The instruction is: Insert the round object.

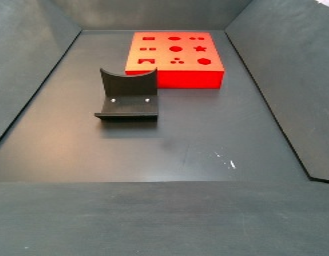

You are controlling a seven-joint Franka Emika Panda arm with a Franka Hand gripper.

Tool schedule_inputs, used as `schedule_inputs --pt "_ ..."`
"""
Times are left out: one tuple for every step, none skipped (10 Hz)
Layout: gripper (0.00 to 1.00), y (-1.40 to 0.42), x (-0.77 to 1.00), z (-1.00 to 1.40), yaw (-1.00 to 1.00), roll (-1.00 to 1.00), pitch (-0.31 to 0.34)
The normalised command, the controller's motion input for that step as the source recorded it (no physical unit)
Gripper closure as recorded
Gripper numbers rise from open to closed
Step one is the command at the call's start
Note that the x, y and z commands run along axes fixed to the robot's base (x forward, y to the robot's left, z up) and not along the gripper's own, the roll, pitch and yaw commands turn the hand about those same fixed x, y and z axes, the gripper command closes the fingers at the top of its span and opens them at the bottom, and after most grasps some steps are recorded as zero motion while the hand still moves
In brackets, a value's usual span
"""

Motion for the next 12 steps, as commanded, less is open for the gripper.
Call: schedule_inputs --pt "1.0 0.28 0.32 -0.25 -0.08 -0.05 -0.05" --pt "1.0 0.56 0.29 -0.41 -0.23 -0.3 -0.101" --pt "1.0 0.52 0.21 -0.48 -0.28 -0.3 -0.083" --pt "1.0 0.51 0.15 -0.56 -0.33 -0.25 -0.051" --pt "1.0 0.47 -0.04 -0.7 -0.38 -0.22 0.0" --pt "1.0 0.44 -0.25 -0.76 -0.42 -0.21 0.044" --pt "1.0 0.4 -0.16 -0.75 -0.4 -0.21 0.016" --pt "1.0 0.21 -0.05 -0.72 -0.29 -0.22 0.0" --pt "1.0 0.0 -0.08 -0.78 -0.19 -0.15 -0.03" --pt "1.0 -0.01 -0.17 -0.83 -0.14 -0.03 -0.027" --pt "1.0 -0.04 -0.27 -0.75 -0.07 0.0 0.0" --pt "1.0 0.0 -0.14 -0.36 -0.09 0.01 0.0"
